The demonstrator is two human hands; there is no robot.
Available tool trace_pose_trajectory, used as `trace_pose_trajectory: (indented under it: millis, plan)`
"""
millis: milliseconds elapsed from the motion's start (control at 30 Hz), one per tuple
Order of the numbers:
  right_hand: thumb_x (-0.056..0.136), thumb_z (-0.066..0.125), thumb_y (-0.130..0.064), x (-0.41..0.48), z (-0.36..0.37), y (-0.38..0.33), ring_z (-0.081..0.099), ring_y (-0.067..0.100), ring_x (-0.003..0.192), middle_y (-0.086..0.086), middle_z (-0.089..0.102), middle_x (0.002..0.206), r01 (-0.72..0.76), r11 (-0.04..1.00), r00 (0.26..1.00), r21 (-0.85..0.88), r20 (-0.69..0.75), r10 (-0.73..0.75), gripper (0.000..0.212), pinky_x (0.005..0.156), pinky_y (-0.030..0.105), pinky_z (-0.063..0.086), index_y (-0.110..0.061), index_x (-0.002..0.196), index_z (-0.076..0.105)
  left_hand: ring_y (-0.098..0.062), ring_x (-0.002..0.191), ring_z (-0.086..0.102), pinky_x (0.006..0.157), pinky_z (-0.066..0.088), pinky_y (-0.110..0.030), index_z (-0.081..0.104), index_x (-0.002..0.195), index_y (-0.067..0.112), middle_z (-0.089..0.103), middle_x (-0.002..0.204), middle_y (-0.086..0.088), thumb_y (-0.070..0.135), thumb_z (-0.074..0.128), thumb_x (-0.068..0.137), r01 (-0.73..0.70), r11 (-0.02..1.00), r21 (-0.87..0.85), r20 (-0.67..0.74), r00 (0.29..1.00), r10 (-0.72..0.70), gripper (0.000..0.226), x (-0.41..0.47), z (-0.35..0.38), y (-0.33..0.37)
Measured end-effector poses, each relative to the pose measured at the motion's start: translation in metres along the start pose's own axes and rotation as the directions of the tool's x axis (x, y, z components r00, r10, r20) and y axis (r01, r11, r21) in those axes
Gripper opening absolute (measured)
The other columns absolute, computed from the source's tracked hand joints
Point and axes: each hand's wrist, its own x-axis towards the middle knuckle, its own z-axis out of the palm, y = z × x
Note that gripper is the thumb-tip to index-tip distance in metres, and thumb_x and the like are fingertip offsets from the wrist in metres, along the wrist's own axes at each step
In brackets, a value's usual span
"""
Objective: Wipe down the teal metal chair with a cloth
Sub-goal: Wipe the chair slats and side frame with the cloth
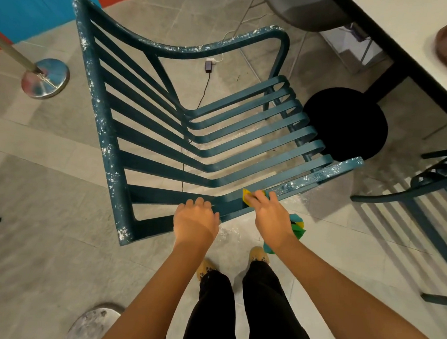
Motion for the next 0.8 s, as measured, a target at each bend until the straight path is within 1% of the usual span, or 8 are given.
trace_pose_trajectory:
  millis: [67,100,167,233,300,567,700,800]
  plan:
    - [0.044,0.082,0.009,-0.003,0.001,-0.015,0.059,0.026,0.074,0.004,0.066,0.097,0.061,0.998,0.998,-0.026,-0.021,-0.061,0.072,0.044,0.027,0.052,-0.014,0.109,0.064,-0.023,0.12,0.047,0.1,0.039,-0.034,0.041,0.132,0.014,0.05,0.13,-0.006,0.043,0.026,0.098,0.001,1.0,-0.01,-0.008,1.0,-0.001,0.048,0.0,0.0,-0.001]
    - [0.043,0.082,0.008,-0.004,-0.001,-0.024,0.059,0.025,0.075,0.004,0.067,0.099,0.093,0.996,0.995,-0.01,-0.033,-0.093,0.073,0.044,0.027,0.051,-0.014,0.111,0.064,-0.023,0.118,0.048,0.099,0.04,-0.033,0.042,0.132,0.013,0.051,0.128,-0.007,0.043,0.026,0.098,0.002,1.0,-0.012,-0.015,1.0,-0.002,0.048,0.0,0.001,0.0]
    - [0.064,0.072,0.006,-0.002,-0.003,-0.043,0.055,0.028,0.094,0.005,0.059,0.12,0.127,0.991,0.992,0.05,-0.027,-0.126,0.07,0.06,0.03,0.053,-0.014,0.128,0.051,-0.022,0.116,0.049,0.097,0.04,-0.033,0.043,0.131,0.013,0.052,0.126,-0.007,0.042,0.027,0.098,0.006,1.0,-0.01,-0.027,1.0,-0.007,0.047,-0.001,0.0,0.0]
    - [0.085,0.051,0.004,0.002,-0.001,-0.049,0.041,0.029,0.115,0.005,0.039,0.139,0.127,0.991,0.991,0.043,0.028,-0.128,0.064,0.081,0.033,0.048,-0.014,0.141,0.029,-0.022,0.116,0.049,0.096,0.04,-0.033,0.043,0.13,0.012,0.052,0.126,-0.007,0.041,0.027,0.098,0.011,1.0,-0.008,-0.032,0.999,-0.011,0.046,-0.001,0.0,0.001]
    - [0.089,0.044,0.003,0.004,-0.001,-0.045,0.034,0.028,0.12,0.004,0.033,0.142,0.081,0.996,0.995,0.032,0.051,-0.083,0.062,0.088,0.032,0.045,-0.014,0.144,0.021,-0.022,0.116,0.049,0.096,0.04,-0.033,0.043,0.13,0.012,0.052,0.126,-0.007,0.041,0.027,0.098,0.011,1.0,-0.007,-0.031,0.999,-0.012,0.046,-0.001,-0.001,0.002]
    - [0.089,0.048,0.0,0.009,-0.001,0.007,0.037,0.024,0.114,0.002,0.033,0.139,-0.016,0.997,0.995,-0.07,0.1,0.023,0.062,0.086,0.028,0.047,-0.017,0.142,0.022,-0.024,0.122,0.046,0.102,0.038,-0.033,0.041,0.132,0.014,0.049,0.132,-0.006,0.043,0.024,0.098,0.002,1.0,0.007,-0.029,1.0,-0.002,0.048,0.001,0.002,0.001]
    - [0.089,0.051,0.0,0.01,-0.002,0.019,0.037,0.024,0.115,0.001,0.037,0.136,-0.098,0.995,0.993,-0.02,0.068,0.099,0.059,0.085,0.029,0.049,-0.019,0.14,0.028,-0.025,0.124,0.045,0.104,0.039,-0.034,0.04,0.133,0.015,0.048,0.134,-0.007,0.044,0.025,0.098,0.012,0.999,0.037,-0.014,1.0,-0.011,0.048,0.001,0.002,0.001]
    - [0.085,0.053,0.004,0.003,0.002,0.016,0.043,0.027,0.108,0.005,0.045,0.133,-0.156,0.985,0.988,0.08,-0.009,0.157,0.058,0.082,0.031,0.049,-0.016,0.137,0.036,-0.026,0.127,0.042,0.107,0.034,-0.037,0.039,0.134,0.015,0.045,0.137,-0.007,0.044,0.026,0.098,0.023,0.999,0.044,-0.006,1.0,-0.022,0.048,0.002,0.001,0.002]
